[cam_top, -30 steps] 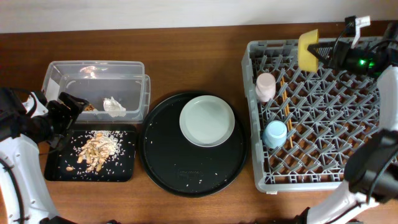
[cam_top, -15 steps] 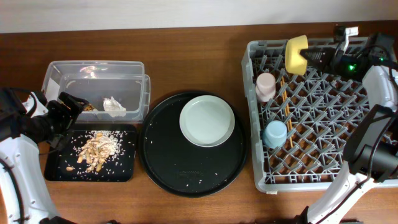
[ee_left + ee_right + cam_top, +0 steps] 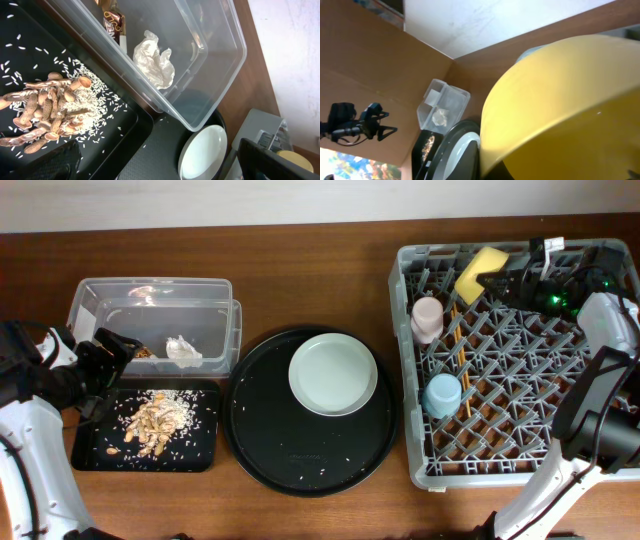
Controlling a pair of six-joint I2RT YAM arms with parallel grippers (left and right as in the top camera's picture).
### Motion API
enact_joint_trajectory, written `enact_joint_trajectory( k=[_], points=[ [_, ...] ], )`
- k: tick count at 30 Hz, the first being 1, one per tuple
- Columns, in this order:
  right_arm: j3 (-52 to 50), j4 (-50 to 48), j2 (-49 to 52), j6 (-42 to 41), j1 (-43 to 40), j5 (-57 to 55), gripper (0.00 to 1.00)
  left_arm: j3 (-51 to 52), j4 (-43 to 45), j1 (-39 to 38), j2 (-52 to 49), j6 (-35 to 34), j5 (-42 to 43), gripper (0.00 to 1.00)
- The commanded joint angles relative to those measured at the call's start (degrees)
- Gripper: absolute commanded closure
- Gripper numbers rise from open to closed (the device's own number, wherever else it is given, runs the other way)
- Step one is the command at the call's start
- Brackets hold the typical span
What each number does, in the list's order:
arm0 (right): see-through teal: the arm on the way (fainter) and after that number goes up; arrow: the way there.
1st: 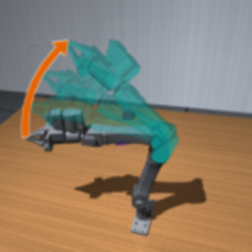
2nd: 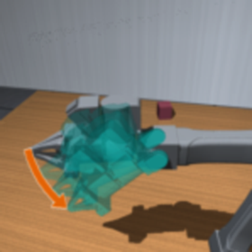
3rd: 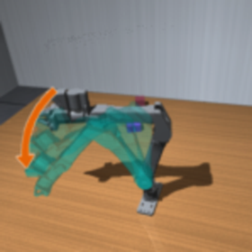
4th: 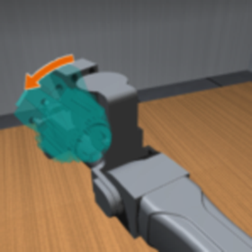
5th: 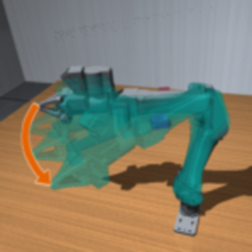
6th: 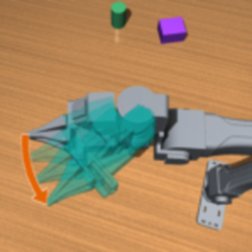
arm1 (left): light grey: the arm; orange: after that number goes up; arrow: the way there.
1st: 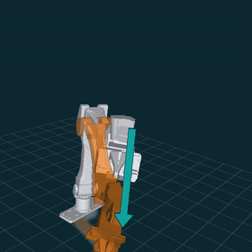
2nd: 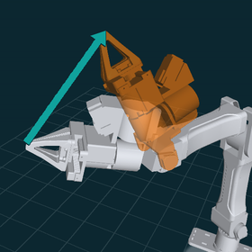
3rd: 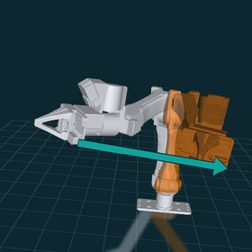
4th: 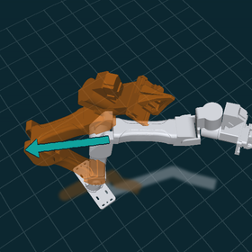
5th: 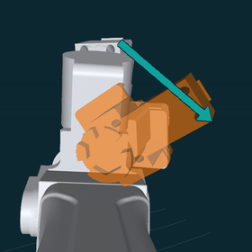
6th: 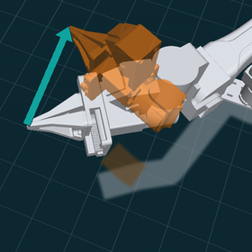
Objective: Sort waste into correct bins and load items into the dishwasher rack
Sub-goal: 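Carry the yellow bowl to the back of the dish rack and release, then move the right gripper to the white plate and grasp its edge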
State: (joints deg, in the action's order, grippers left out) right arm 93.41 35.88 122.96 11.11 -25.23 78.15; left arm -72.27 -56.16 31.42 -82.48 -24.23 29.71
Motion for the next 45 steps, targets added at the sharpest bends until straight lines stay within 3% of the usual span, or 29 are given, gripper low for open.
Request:
enact_joint_trajectory(
  k=[1, 6, 8, 10, 16, 18, 26, 28, 30, 31, 33, 37, 39, 40, 45],
  points=[
    [-0.8, 0.3, 0.3, -2.7, -1.8, -2.9, 0.96, 0.0, 0.1, 0.2, 0.8, -0.1, -0.2, 0.01],
    [-0.8, 4.3, -0.8, -3.0, -7.0, -3.0, 0.96, 0.0, 0.1, 0.2, 0.8, -0.1, -0.2, 0.01],
    [-0.8, 5.7, -1.4, -3.0, -8.1, -3.9, 0.91, 0.0, 0.1, 0.2, 0.8, -0.1, -0.2, 0.01],
    [-0.8, 7.8, -1.5, -3.0, -8.3, -7.6, 0.86, 0.0, 0.1, 0.2, 0.7, -0.1, -0.2, 0.01],
    [-0.8, 14.7, -2.5, -2.3, -8.2, -11.6, 0.84, 0.0, 0.1, 0.2, 0.8, -0.1, -0.2, 0.01],
    [-0.8, 16.0, -5.0, -2.3, -8.2, -12.5, 0.78, 0.0, 0.1, 0.2, 0.8, -0.1, -0.2, 0.01],
    [-0.8, 21.9, -26.7, -3.1, -6.5, -32.8, 0.78, 0.0, 0.1, 0.2, 0.7, -0.1, -0.2, 0.01],
    [-0.8, 25.0, -31.5, -3.0, -2.0, -36.7, 0.78, 0.0, 0.1, 0.2, 0.8, -0.1, -0.2, 0.01],
    [-0.8, 28.8, -36.6, -3.1, 8.9, -48.7, 0.78, 0.0, 0.1, 0.2, 0.8, -0.1, -0.2, 0.01],
    [-0.8, 30.9, -37.9, -3.1, 18.6, -55.2, 0.78, 0.0, 0.1, 0.2, 0.7, -0.1, -0.2, 0.01],
    [-1.2, 31.9, -36.9, -6.0, 31.1, -62.2, 0.78, 0.0, 0.1, 0.2, 0.7, -0.1, -0.2, 0.01],
    [-3.8, 29.9, -31.9, -13.8, 47.8, -71.9, 0.76, 0.0, 0.1, 0.2, 0.7, -0.1, -0.2, 0.01],
    [-5.3, 29.2, -28.9, -18.4, 51.9, -76.8, 0.76, 0.0, 0.1, 0.2, 0.8, -0.1, -0.2, 0.01],
    [-5.7, 29.3, -25.6, -22.9, 53.6, -80.0, 0.72, 0.0, 0.1, 0.2, 0.8, -0.1, -0.2, 0.01],
    [-5.8, 27.9, -15.5, -29.8, 54.0, -80.2, 0.54, 0.0, 0.1, 0.2, 0.8, -0.1, -0.2, 0.01]
  ],
)
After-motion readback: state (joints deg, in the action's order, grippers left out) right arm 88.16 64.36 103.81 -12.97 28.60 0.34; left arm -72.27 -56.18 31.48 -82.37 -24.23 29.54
